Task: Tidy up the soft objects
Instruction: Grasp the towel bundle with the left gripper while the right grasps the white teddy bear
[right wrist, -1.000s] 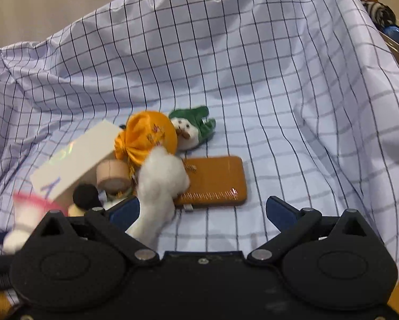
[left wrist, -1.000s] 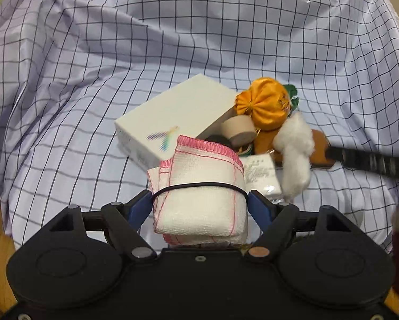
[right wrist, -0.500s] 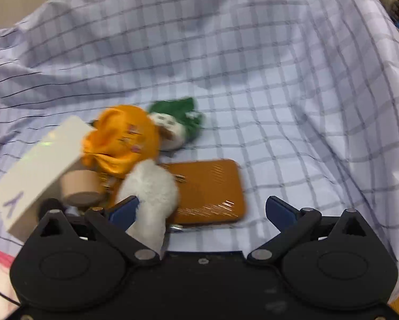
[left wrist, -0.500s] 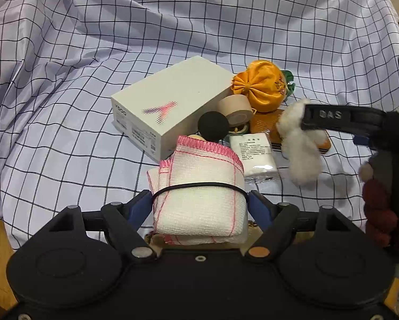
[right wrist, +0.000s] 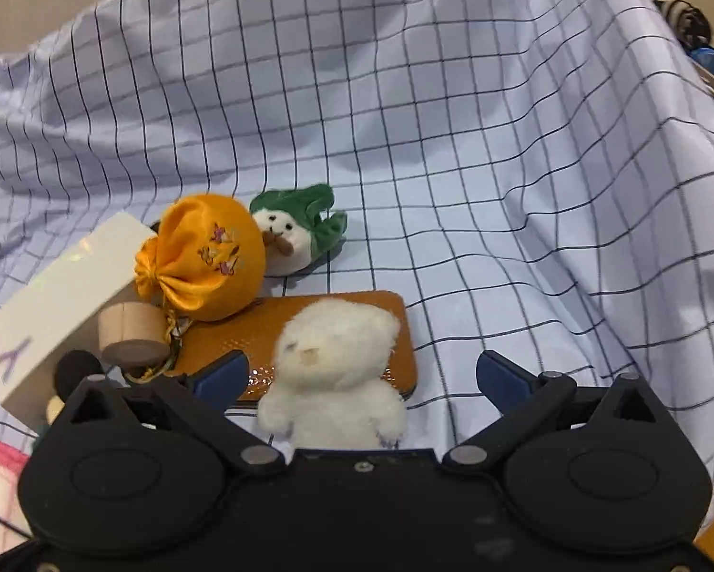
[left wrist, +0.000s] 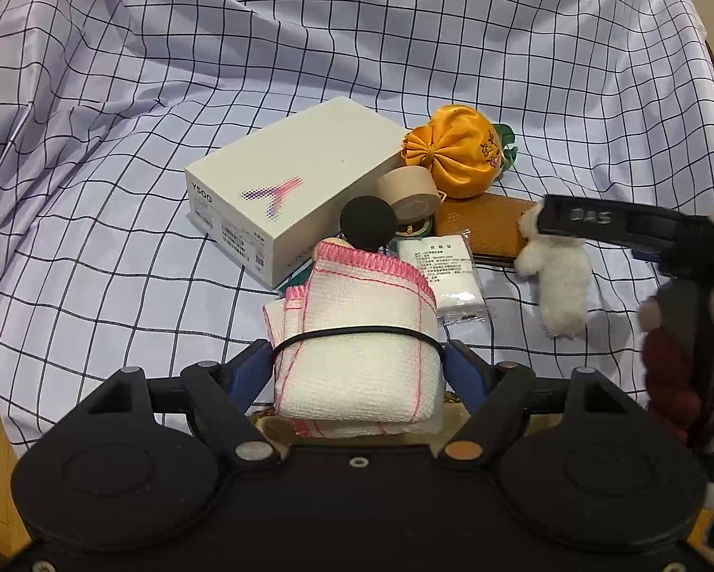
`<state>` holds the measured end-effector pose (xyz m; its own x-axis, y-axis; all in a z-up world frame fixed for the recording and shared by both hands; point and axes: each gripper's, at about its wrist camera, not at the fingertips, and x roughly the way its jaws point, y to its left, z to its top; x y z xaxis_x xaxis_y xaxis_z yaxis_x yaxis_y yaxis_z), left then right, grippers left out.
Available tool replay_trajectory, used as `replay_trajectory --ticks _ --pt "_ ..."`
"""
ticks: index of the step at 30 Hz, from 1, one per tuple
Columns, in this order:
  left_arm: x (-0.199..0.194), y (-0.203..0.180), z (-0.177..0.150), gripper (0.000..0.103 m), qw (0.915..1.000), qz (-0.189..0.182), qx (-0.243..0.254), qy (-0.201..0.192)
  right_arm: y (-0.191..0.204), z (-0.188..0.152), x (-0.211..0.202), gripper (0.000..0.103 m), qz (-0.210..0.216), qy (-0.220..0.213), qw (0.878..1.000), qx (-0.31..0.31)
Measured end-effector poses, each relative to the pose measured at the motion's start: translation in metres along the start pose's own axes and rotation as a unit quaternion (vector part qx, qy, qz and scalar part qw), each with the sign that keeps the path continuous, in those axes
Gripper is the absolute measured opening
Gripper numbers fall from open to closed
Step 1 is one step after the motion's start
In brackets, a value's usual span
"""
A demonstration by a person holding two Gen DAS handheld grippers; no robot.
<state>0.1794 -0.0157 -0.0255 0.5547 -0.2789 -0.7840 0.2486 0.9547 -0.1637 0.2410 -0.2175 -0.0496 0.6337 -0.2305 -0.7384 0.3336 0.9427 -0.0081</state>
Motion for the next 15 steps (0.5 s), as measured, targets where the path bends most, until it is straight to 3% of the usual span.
replay_trajectory --ticks 9,12,15 --pt "0.003 -0.002 0.0 0.073 1.0 -0.003 0.003 0.006 0.002 0.0 0.022 0.101 -0.014 0.014 1.0 0.003" --pt "0.003 -0.004 -0.001 0.073 1.0 -0.004 0.003 0.007 0.005 0.0 0.023 0.084 -0.021 0.014 1.0 -0.006" --pt "0.001 -0.006 -0.002 0.073 1.0 -0.003 0.004 0.007 0.006 -0.001 0.024 0.051 -0.005 0.028 1.0 -0.012"
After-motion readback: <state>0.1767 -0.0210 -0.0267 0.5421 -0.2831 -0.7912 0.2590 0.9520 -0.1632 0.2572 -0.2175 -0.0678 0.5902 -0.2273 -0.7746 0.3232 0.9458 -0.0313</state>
